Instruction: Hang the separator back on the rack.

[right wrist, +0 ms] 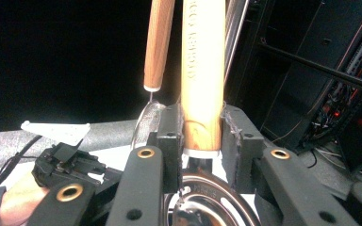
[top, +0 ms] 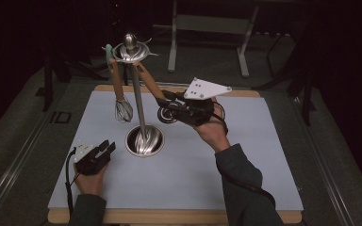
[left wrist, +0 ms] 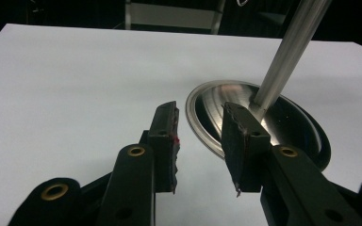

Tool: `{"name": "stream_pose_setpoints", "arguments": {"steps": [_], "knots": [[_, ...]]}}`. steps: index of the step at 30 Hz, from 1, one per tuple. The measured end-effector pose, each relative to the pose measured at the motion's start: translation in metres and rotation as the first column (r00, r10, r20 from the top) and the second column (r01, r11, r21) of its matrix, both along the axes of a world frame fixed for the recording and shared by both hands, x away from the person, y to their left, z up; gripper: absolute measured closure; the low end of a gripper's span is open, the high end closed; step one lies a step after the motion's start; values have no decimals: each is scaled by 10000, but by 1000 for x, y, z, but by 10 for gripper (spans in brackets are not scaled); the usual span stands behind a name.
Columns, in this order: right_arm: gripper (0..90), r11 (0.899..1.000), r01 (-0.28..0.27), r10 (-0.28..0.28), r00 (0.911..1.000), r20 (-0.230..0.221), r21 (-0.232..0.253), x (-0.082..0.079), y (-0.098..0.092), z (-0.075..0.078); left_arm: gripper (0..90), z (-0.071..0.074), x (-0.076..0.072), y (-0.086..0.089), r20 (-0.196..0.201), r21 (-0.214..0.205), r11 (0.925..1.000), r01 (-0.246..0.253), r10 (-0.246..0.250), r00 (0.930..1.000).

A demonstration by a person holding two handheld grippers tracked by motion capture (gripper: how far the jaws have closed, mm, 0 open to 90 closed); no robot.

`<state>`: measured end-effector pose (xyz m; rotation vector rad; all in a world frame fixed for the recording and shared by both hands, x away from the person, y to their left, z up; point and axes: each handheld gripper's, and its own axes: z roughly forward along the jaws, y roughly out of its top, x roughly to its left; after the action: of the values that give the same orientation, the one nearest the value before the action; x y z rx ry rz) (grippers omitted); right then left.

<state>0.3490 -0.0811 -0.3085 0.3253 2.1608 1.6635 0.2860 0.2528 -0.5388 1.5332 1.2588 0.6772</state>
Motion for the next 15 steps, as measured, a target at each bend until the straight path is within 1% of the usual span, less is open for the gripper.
{"name": "stream_pose_setpoints", "arguments": {"steps": [15], "knots": [[706, 10000, -19, 18, 9997, -238, -66, 1, 3, 0, 671, 0, 0, 0, -2, 14, 10000, -2, 2, 10000]]}}
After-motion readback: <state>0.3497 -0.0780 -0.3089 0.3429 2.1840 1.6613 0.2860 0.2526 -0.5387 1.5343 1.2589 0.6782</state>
